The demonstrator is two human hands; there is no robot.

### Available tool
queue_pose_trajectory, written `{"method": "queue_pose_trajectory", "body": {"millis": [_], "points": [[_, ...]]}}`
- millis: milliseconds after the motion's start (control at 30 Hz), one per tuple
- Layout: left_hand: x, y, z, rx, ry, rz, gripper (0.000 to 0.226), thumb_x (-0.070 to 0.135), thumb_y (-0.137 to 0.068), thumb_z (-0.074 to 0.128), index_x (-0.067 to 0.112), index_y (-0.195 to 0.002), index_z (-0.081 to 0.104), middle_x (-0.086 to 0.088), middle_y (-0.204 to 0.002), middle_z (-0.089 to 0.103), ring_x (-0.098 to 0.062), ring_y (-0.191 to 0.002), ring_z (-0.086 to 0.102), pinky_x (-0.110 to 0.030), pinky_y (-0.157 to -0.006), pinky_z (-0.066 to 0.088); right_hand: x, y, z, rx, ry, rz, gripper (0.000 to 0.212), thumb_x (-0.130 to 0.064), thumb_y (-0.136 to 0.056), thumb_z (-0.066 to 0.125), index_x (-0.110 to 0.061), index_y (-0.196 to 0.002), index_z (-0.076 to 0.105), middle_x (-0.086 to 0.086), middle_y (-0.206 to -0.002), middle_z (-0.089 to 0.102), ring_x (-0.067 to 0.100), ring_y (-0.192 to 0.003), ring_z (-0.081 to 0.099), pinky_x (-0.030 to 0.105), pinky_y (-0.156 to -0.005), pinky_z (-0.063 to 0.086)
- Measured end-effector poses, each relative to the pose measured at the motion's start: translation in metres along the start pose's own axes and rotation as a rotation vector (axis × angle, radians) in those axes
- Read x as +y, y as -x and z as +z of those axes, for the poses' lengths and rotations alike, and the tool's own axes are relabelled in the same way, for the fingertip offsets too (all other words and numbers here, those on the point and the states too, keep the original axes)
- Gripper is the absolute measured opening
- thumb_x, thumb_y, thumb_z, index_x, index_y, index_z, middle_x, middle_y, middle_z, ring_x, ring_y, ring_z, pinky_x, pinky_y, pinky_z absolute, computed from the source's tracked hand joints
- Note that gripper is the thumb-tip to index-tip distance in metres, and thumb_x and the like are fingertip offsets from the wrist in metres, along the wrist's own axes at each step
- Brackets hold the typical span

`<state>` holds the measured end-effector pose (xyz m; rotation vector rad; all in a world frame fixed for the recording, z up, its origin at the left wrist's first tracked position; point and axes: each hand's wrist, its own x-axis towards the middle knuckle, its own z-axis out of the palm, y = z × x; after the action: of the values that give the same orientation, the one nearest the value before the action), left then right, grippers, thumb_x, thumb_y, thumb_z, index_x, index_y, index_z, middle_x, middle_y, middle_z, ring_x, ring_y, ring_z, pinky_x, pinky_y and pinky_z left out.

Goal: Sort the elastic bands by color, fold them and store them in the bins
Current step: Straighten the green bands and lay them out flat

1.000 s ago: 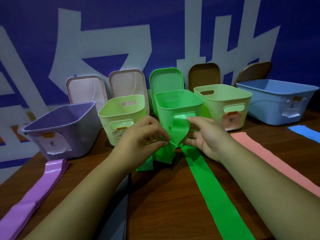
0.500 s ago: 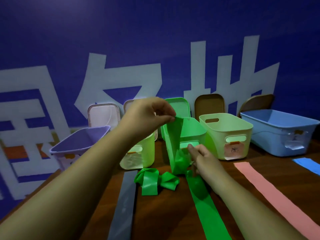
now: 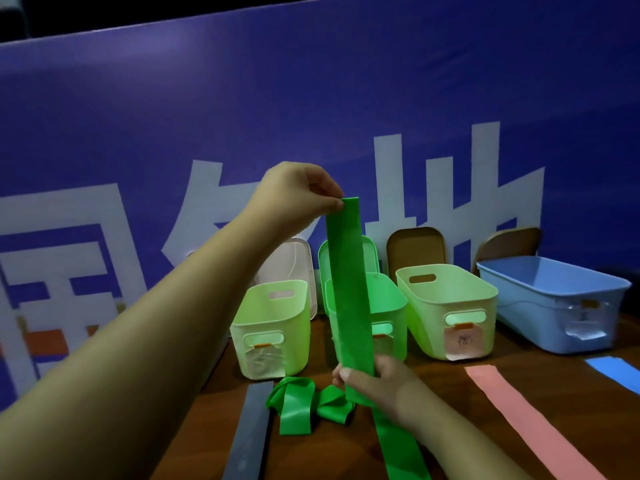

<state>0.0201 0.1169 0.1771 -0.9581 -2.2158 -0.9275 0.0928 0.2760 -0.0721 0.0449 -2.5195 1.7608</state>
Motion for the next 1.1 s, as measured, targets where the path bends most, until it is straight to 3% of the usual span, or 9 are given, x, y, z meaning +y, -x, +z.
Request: {"method": "queue_pose_trajectory", "body": {"millis": [133,233,300,433,567,700,800,933,1100], "points": [[0.0,0.0,0.005,0.066,-0.025,-0.011,0.007,0.02,-0.089,0.084,0.02,-0.095,0.081,0.011,-0.086,0.077,-0.002,-0.079,0.072,-0.019,-0.074,0.057,-0.007,0.006,0.001,-0.031,0.081,-0.003,0.025,-0.051,-0.101,0.065,-0.034,-0.1,0.083,-0.023,-0.103,0.079,0.001,-0.103,0.07,0.026,-0.096,0.051],[-0.002,0.0,0.006,0.092,-0.058,-0.013,0.006,0.018,-0.09,0.082,0.018,-0.097,0.081,0.009,-0.088,0.075,-0.003,-0.084,0.071,-0.022,-0.083,0.059,-0.009,0.012,0.0,-0.055,-0.043,0.016,0.027,-0.056,-0.099,0.067,-0.034,-0.105,0.082,-0.014,-0.111,0.08,0.015,-0.104,0.076,0.044,-0.105,0.055],[-0.004,0.0,0.004,0.105,-0.07,-0.022,0.006,0.018,-0.091,0.082,0.018,-0.097,0.081,0.007,-0.089,0.076,-0.004,-0.085,0.071,-0.022,-0.084,0.059,-0.013,0.014,-0.004,-0.085,-0.168,0.065,0.019,-0.041,-0.103,0.067,-0.031,-0.112,0.082,-0.004,-0.117,0.079,0.021,-0.1,0.079,0.048,-0.104,0.058],[-0.009,-0.003,-0.002,0.147,-0.058,-0.043,0.007,0.02,-0.091,0.082,0.018,-0.098,0.081,0.006,-0.091,0.076,-0.004,-0.085,0.07,-0.019,-0.078,0.056,-0.022,0.027,-0.012,-0.15,-0.441,0.142,0.024,-0.006,-0.108,0.057,-0.007,-0.13,0.065,0.022,-0.121,0.069,0.028,-0.085,0.074,0.043,-0.087,0.064],[-0.009,-0.005,-0.004,0.166,0.029,-0.089,0.008,0.02,-0.09,0.083,0.018,-0.097,0.081,0.009,-0.089,0.074,0.001,-0.079,0.067,-0.017,-0.075,0.052,-0.024,0.052,-0.019,-0.063,-0.486,0.073,0.03,0.001,-0.107,0.055,-0.007,-0.136,0.059,0.023,-0.107,0.076,0.029,-0.083,0.076,0.038,-0.078,0.066],[-0.006,-0.001,0.001,0.165,0.095,-0.147,0.004,0.018,-0.088,0.083,0.018,-0.092,0.081,0.01,-0.08,0.071,-0.005,-0.073,0.064,-0.03,-0.078,0.058,-0.022,0.083,-0.02,-0.043,-0.531,0.098,0.047,-0.004,-0.104,0.064,0.001,-0.147,0.045,0.025,-0.11,0.077,0.032,-0.085,0.077,0.037,-0.074,0.066],[-0.008,0.005,0.012,0.111,0.134,-0.209,0.009,0.017,-0.09,0.08,0.023,-0.084,0.076,0.004,-0.08,0.071,-0.011,-0.072,0.063,-0.035,-0.075,0.06,-0.019,0.113,-0.015,-0.076,-0.496,0.065,0.031,-0.007,-0.102,0.065,0.006,-0.13,0.06,0.025,-0.098,0.077,0.027,-0.075,0.073,0.036,-0.07,0.066],[-0.014,0.021,0.04,0.05,0.166,-0.277,0.008,0.019,-0.092,0.08,0.022,-0.085,0.075,-0.002,-0.087,0.074,-0.013,-0.079,0.066,-0.032,-0.071,0.059,-0.008,0.146,-0.013,-0.01,-0.467,0.063,0.031,-0.016,-0.092,0.074,0.002,-0.117,0.07,0.021,-0.091,0.075,0.025,-0.072,0.07,0.035,-0.065,0.06],[-0.032,0.05,0.097,-0.017,0.119,-0.321,0.015,0.018,-0.091,0.081,0.024,-0.079,0.073,0.004,-0.086,0.074,-0.013,-0.084,0.07,-0.039,-0.083,0.064,0.002,0.18,-0.011,0.07,-0.391,0.136,0.022,-0.011,-0.101,0.07,-0.006,-0.122,0.067,0.016,-0.09,0.077,0.021,-0.066,0.066,0.033,-0.058,0.054]]}}
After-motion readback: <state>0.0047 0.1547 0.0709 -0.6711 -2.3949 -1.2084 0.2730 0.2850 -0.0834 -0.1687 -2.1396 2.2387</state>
